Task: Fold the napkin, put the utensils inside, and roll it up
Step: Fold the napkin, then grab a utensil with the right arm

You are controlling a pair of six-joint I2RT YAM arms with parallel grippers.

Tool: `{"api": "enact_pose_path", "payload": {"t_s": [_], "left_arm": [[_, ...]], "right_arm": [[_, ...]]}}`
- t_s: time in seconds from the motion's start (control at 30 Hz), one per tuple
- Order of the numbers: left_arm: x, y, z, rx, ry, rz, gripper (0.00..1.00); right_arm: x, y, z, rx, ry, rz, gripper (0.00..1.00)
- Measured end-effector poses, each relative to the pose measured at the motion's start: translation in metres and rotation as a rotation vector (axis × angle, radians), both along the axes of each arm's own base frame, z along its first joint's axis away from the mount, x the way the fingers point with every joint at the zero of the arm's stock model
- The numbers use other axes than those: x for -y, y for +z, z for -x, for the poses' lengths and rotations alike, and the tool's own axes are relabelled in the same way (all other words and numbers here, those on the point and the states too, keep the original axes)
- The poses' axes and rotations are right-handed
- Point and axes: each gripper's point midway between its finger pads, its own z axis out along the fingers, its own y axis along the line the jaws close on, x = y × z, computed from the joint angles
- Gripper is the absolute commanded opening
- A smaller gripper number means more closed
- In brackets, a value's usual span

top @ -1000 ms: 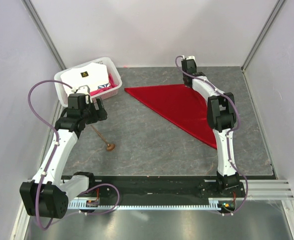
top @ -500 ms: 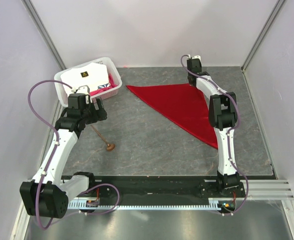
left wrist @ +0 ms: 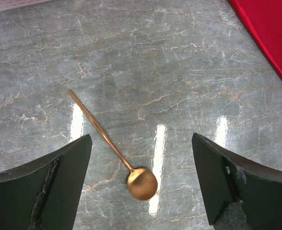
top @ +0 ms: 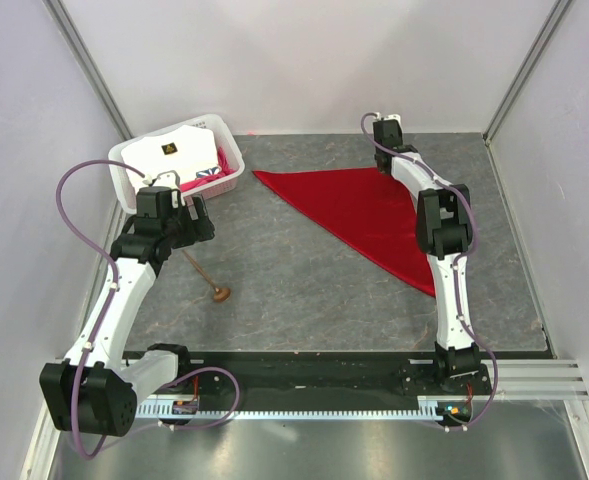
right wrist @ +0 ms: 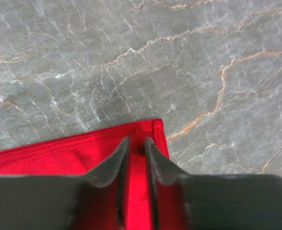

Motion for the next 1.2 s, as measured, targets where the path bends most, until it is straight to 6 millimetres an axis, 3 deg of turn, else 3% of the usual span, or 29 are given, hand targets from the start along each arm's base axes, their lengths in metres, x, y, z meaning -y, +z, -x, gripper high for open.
{"api": "enact_pose_path", "payload": {"t_s": [0.03,0.13,0.4,0.5,0.57,0.7,0.77,0.9,0.97,1.07,1.13,1.2], "left_arm": [[0.000,0.000,0.000,0.000,0.000,0.000,0.93],[0.000,0.000,0.000,0.000,0.000,0.000,0.94],[0.000,0.000,0.000,0.000,-0.002,0.001,0.94],[0.000,0.000,0.000,0.000,-0.002,0.001,0.93],[0.000,0.000,0.000,0.000,-0.001,0.001,0.93],[-0.002,0.001,0.000,0.004,0.007,-0.006,0.98],[-0.006,0.001,0.000,0.006,0.023,-0.014,0.99],[-0.029,0.001,-0.002,0.005,0.098,-0.013,0.99],[-0.050,0.001,-0.001,0.005,0.170,-0.011,0.99],[-0.077,0.004,0.002,0.014,0.264,-0.020,0.99],[-0.092,0.010,0.008,0.039,0.321,-0.043,1.00],[-0.099,0.020,0.013,0.072,0.356,-0.067,1.00]], "right_arm": [[0.000,-0.001,0.001,-0.006,0.000,0.001,0.48],[0.001,0.001,0.001,-0.007,-0.003,0.000,0.63],[-0.002,0.020,-0.002,0.018,0.014,-0.026,0.77],[-0.010,0.046,0.002,0.042,0.047,-0.064,0.77],[-0.019,0.073,0.009,0.076,0.077,-0.104,0.77],[-0.047,0.120,0.038,0.134,0.150,-0.173,0.77],[-0.081,0.138,0.058,0.157,0.216,-0.200,0.77],[-0.186,0.140,0.107,0.142,0.421,-0.266,0.76],[-0.257,0.124,0.150,0.089,0.566,-0.316,0.75],[-0.329,0.103,0.216,-0.001,0.732,-0.359,0.73],[-0.374,0.100,0.261,-0.036,0.840,-0.388,0.70],[-0.403,0.101,0.293,-0.052,0.916,-0.406,0.67]]}}
